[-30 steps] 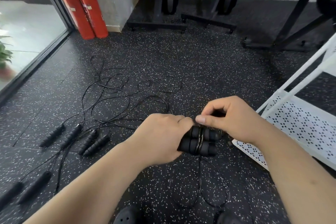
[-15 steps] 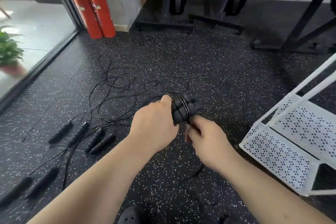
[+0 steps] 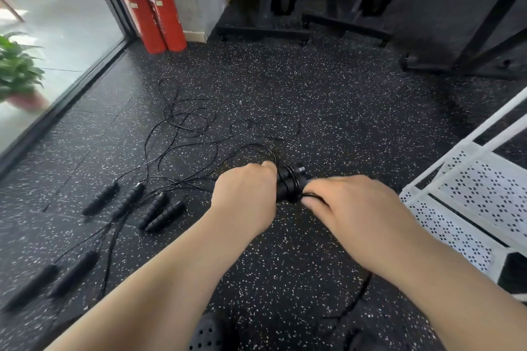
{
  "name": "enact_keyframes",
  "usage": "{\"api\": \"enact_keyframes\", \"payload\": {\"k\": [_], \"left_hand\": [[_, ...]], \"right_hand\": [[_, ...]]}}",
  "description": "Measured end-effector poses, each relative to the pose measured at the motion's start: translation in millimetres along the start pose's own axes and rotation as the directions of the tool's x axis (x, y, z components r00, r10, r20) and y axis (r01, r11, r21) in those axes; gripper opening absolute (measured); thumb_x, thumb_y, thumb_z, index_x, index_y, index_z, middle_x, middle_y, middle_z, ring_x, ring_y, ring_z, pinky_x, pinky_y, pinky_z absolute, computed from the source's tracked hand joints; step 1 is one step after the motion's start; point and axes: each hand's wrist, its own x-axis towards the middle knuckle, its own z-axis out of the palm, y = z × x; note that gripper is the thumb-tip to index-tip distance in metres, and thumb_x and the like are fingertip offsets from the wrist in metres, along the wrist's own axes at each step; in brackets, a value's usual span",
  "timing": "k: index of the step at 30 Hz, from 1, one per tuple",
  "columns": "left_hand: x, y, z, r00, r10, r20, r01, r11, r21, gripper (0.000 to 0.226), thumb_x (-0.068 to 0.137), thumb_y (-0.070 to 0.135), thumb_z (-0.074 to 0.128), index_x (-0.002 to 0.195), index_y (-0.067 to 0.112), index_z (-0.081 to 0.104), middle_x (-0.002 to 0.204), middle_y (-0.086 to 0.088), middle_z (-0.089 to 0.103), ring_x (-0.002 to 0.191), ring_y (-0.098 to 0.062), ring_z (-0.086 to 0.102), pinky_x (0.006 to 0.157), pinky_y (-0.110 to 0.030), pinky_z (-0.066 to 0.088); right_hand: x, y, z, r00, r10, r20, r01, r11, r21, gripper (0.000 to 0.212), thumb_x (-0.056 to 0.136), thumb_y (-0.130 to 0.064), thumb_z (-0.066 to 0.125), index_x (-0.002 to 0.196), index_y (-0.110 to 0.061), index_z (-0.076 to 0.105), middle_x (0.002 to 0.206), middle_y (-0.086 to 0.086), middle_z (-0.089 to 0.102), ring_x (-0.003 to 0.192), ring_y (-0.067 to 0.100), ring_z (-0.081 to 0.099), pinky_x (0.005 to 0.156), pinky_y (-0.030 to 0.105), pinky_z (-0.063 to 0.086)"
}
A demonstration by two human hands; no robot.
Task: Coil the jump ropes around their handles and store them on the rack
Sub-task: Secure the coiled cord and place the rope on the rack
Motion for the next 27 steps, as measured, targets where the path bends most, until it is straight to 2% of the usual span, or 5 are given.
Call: {"api": "enact_keyframes", "payload": {"k": [5,11,15,20,27], "left_hand": [[-6,13,-1,0.973,0.228,-0.011,-0.229,0.973,-0.009,0.024,0.091,0.023,0.064,0.111,0.024,0.05,0.107,0.003,0.066,0.093,-0.029,0.068,0.067,-0.036,0.043],[-9,14,-4,0.857,0.507,-0.096,-0.512,0.858,-0.039,0.026,0.091,0.03,0.066,0.113,0.031,0.052,0.109,0.009,0.064,0.101,-0.021,0.066,0.078,-0.037,0.048],[-9,12,-5,0.768,0.598,-0.231,-0.623,0.78,-0.051,0.033,0.079,0.028,0.077,0.104,0.029,0.055,0.096,0.011,0.064,0.089,-0.019,0.066,0.076,-0.034,0.049],[-10,8,-17,0.742,0.576,-0.344,-0.651,0.743,-0.158,0.044,0.067,0.029,0.086,0.101,0.025,0.058,0.088,0.013,0.062,0.078,-0.019,0.063,0.067,-0.031,0.05],[-14,13,-32,0.946,0.154,-0.285,-0.282,0.825,-0.49,0.043,0.085,0.04,0.075,0.116,0.036,0.045,0.083,0.018,0.056,0.073,-0.01,0.052,0.069,-0.033,0.041]], "right_hand": [[9,29,-1,0.99,0.067,-0.121,-0.04,0.976,0.214,0.019,0.093,-0.061,0.065,0.101,-0.046,0.074,0.08,-0.02,0.065,0.076,0.002,0.06,0.071,0.035,0.054],[14,54,-6,0.987,0.134,0.089,-0.161,0.85,0.502,0.021,0.072,-0.059,0.091,0.084,-0.048,0.078,0.069,-0.014,0.067,0.06,0.004,0.058,0.059,0.027,0.048],[17,68,-9,0.984,0.064,0.166,-0.16,0.723,0.672,0.022,0.073,-0.051,0.09,0.087,-0.035,0.083,0.083,-0.008,0.078,0.082,0.018,0.072,0.083,0.04,0.059],[18,76,-11,0.987,0.065,0.145,-0.157,0.528,0.835,0.021,0.079,-0.042,0.082,0.085,-0.021,0.083,0.085,-0.002,0.079,0.081,0.01,0.071,0.081,0.026,0.054],[28,45,31,0.947,0.251,0.201,-0.268,0.27,0.925,0.03,0.1,-0.024,0.066,0.072,-0.014,0.07,0.066,0.017,0.056,0.064,0.02,0.043,0.061,0.03,0.035]]}}
